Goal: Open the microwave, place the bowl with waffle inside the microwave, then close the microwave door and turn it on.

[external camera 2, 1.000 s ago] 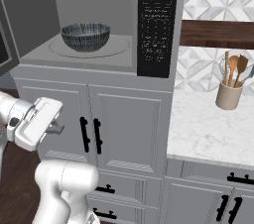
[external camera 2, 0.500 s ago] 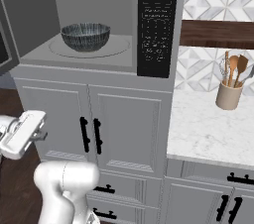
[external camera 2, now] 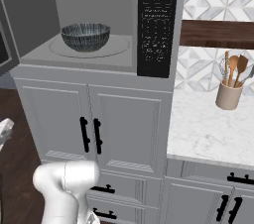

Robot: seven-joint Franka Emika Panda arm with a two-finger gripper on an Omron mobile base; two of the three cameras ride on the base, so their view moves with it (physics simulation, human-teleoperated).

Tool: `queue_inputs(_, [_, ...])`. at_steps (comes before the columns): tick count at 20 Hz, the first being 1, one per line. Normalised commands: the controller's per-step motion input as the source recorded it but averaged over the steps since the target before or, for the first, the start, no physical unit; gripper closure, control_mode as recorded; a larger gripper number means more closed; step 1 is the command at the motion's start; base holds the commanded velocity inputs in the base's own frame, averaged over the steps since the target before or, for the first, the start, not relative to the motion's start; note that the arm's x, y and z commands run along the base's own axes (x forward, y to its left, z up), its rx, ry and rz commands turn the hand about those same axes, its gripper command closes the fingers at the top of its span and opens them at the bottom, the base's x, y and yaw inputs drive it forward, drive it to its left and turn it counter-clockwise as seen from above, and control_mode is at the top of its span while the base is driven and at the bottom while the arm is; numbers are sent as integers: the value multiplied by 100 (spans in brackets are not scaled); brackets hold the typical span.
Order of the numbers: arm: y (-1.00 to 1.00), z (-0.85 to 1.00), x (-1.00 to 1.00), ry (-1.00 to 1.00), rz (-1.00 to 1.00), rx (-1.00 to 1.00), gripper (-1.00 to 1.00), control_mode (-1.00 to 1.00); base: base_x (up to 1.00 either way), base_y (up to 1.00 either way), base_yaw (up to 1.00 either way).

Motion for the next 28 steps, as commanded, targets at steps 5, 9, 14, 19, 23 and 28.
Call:
queue_inputs(5, [100, 0, 0, -18, 15, -37, 100, -100, 0, 0, 0])
queue_inputs(9, [100, 0, 4, -2, 9, -33, 100, -100, 0, 0, 0])
queue_inputs(14, [100, 0, 16, 0, 3, -31, 100, -100, 0, 0, 0])
queue_inputs(19, [94, 0, 26, 0, 0, -28, 100, -100, 0, 0, 0])
queue_inputs(23, [89, 0, 26, 1, 0, -24, 100, -100, 0, 0, 0])
queue_inputs(28, [71, 2, 12, 0, 0, -16, 100, -100, 0, 0, 0])
